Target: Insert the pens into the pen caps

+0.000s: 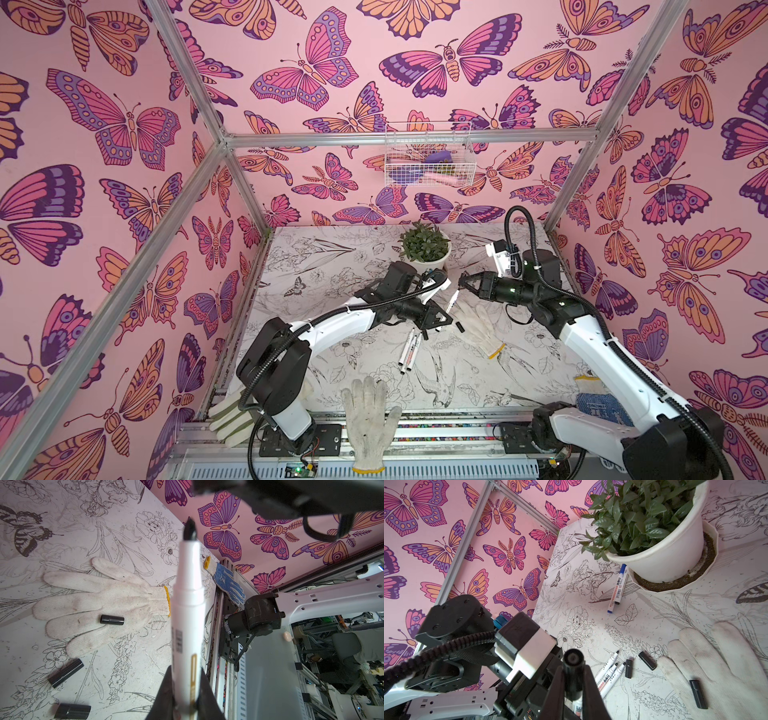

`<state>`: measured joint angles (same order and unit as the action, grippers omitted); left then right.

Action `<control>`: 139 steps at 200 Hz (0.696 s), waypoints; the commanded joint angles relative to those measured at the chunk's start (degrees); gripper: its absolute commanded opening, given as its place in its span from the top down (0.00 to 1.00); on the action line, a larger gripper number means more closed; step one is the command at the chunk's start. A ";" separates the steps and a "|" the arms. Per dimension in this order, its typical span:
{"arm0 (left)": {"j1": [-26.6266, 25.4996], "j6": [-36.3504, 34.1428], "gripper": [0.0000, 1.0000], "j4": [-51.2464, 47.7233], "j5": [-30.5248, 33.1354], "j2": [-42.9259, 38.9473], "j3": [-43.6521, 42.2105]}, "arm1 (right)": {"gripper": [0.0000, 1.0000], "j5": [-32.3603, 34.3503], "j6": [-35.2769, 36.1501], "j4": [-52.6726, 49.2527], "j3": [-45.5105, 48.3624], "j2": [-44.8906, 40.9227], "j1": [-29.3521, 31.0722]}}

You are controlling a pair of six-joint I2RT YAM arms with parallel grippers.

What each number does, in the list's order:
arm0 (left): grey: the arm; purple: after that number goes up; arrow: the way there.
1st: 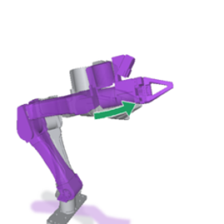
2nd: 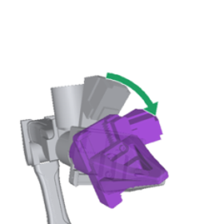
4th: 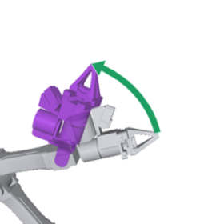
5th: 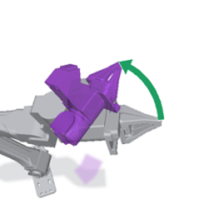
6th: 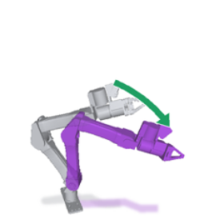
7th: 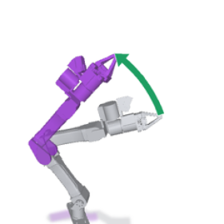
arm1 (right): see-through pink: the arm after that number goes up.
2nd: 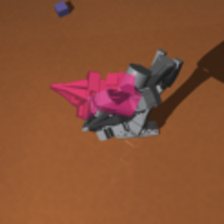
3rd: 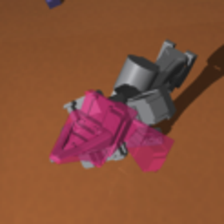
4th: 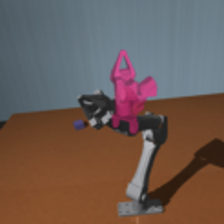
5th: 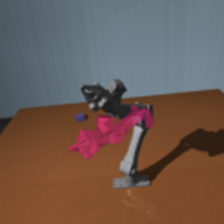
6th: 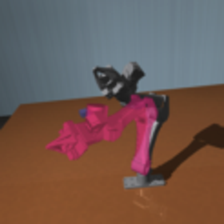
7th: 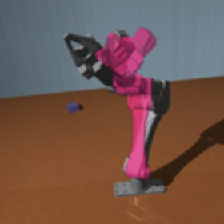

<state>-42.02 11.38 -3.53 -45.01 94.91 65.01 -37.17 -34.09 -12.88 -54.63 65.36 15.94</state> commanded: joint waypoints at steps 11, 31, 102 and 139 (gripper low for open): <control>-0.08 -0.61 1.00 -0.69 0.44 0.44 1.45 | 1.00 -1.34 1.04 -0.28 0.73 -1.14 0.50; -0.08 -0.50 1.00 -0.69 0.45 0.71 1.60 | 1.00 -1.07 1.77 -1.49 1.14 -1.65 0.51; -0.08 -0.53 1.00 -0.69 0.35 0.98 1.87 | 1.00 -0.98 2.06 -0.17 0.39 0.09 0.84; -0.08 -0.36 1.00 -0.64 0.04 1.24 1.96 | 1.00 -0.78 1.93 0.36 0.23 0.59 0.93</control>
<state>-42.02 11.40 -3.75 -44.51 95.11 65.67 -37.39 -33.01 -13.10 -53.93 65.17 16.58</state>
